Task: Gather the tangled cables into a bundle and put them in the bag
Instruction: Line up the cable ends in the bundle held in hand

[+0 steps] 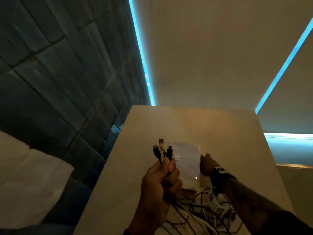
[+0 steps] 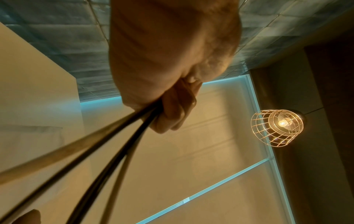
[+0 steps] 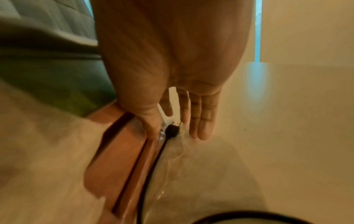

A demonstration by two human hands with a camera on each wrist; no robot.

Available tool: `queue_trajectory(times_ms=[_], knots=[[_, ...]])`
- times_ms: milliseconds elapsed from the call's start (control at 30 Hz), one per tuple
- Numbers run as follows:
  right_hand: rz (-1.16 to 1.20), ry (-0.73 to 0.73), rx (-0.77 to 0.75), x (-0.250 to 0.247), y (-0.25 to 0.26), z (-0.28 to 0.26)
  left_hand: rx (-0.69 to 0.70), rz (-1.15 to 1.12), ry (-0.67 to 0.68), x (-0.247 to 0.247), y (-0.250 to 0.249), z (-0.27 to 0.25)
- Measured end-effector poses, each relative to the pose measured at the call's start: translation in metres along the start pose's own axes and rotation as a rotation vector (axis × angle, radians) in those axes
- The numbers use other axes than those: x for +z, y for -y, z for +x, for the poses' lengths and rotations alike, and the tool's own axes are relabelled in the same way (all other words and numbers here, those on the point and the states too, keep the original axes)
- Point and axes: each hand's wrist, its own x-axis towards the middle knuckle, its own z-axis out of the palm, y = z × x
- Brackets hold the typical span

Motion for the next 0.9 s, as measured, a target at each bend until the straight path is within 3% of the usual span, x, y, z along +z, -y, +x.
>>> queue_trajectory(times_ms=[100,300,400,500,600,667,767,900], knots=[[-0.014,-0.053,-0.002,0.014,-0.001,0.003,0.01,-0.002,-0.004,-0.005,-0.001,0.003],[0.215,-0.168,0.129,0.039,-0.014,-0.011,0.033,0.0,0.056,-0.008,0.0,0.007],[0.517,-0.319,0.194,0.044,-0.022,-0.022,0.061,0.039,0.069,-0.007,0.003,0.009],[1.012,-0.442,0.198,0.035,-0.025,-0.045,0.101,0.147,0.03,-0.008,0.006,0.01],[1.396,-0.532,0.09,0.005,-0.013,-0.086,0.155,0.268,0.008,-0.008,0.011,0.012],[1.517,-0.553,-0.047,-0.018,0.002,-0.119,0.196,0.355,-0.015,-0.005,0.015,0.01],[1.524,-0.511,-0.284,-0.042,0.027,-0.166,0.253,0.501,-0.071,0.003,0.019,0.007],[1.449,-0.477,-0.487,-0.057,0.055,-0.211,0.307,0.593,-0.08,0.01,0.022,0.002]])
